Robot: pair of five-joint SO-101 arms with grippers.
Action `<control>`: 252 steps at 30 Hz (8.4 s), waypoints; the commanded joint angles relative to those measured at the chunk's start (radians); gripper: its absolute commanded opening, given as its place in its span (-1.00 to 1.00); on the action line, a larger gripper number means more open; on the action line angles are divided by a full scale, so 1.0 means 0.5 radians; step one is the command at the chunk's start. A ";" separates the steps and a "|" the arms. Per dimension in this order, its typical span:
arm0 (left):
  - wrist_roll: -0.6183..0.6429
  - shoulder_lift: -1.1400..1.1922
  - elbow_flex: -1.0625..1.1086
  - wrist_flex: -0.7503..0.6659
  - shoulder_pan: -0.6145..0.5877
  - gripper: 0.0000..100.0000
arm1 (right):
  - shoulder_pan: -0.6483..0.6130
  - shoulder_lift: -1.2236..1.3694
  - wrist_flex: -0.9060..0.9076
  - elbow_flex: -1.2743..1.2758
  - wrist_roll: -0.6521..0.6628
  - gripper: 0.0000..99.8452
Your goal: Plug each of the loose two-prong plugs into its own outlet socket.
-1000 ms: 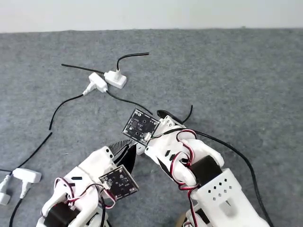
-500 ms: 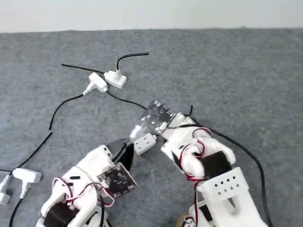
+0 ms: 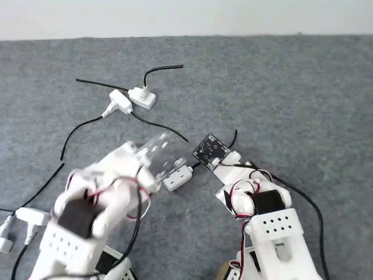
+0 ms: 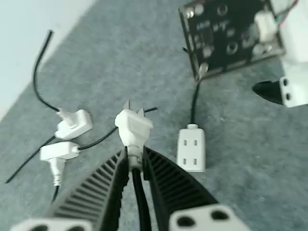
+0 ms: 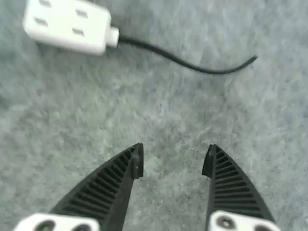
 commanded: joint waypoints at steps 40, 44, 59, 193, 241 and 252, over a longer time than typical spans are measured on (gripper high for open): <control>-1.019 1.768 -1.358 0.546 -0.117 -0.98 | -0.167 -0.035 -0.204 0.494 0.420 -0.57; -0.694 1.949 -1.355 0.528 -0.132 -0.98 | -0.167 -0.035 -0.207 0.494 0.420 -0.57; -0.058 2.246 -1.536 0.651 -0.018 -0.98 | -0.167 -0.035 -0.250 0.509 0.417 -0.57; 1.464 2.397 -1.800 0.918 0.245 -0.98 | 0.701 -0.035 -0.459 0.187 -0.328 -0.58; 1.464 2.562 -1.769 0.911 0.252 -0.98 | 0.701 -0.035 -0.486 0.196 -0.307 -0.58; 1.464 2.538 -1.766 0.918 0.264 -0.98 | 0.701 -0.035 -0.486 0.199 -0.295 -0.58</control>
